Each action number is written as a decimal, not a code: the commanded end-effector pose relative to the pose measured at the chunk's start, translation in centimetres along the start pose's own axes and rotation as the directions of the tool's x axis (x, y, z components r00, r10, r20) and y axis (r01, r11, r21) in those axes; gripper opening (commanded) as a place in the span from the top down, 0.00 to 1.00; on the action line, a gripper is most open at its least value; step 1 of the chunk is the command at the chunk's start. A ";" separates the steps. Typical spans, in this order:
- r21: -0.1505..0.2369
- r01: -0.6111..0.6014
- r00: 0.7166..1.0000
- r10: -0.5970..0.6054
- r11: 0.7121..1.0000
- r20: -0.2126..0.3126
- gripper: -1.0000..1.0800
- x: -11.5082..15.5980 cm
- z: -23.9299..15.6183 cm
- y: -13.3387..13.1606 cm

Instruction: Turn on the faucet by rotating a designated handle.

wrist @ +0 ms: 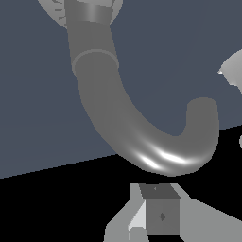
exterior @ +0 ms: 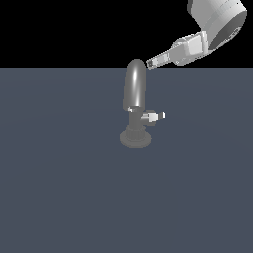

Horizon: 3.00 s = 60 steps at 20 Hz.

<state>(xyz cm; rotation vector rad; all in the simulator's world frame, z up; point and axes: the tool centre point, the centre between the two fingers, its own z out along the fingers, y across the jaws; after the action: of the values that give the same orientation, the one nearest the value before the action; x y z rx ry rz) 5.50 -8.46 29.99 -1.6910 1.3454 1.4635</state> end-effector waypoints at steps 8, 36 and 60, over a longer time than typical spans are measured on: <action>0.069 -0.161 0.975 0.147 0.985 0.165 1.00 5.4 -0.4 -0.8; 0.121 -0.391 0.861 0.316 0.912 0.400 1.00 13.0 0.7 -0.2; 0.129 -0.378 0.868 0.302 0.917 0.394 1.00 19.1 3.6 2.1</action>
<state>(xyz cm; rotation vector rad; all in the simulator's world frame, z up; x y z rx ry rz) 1.62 -12.43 14.81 -1.0558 1.5382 1.6400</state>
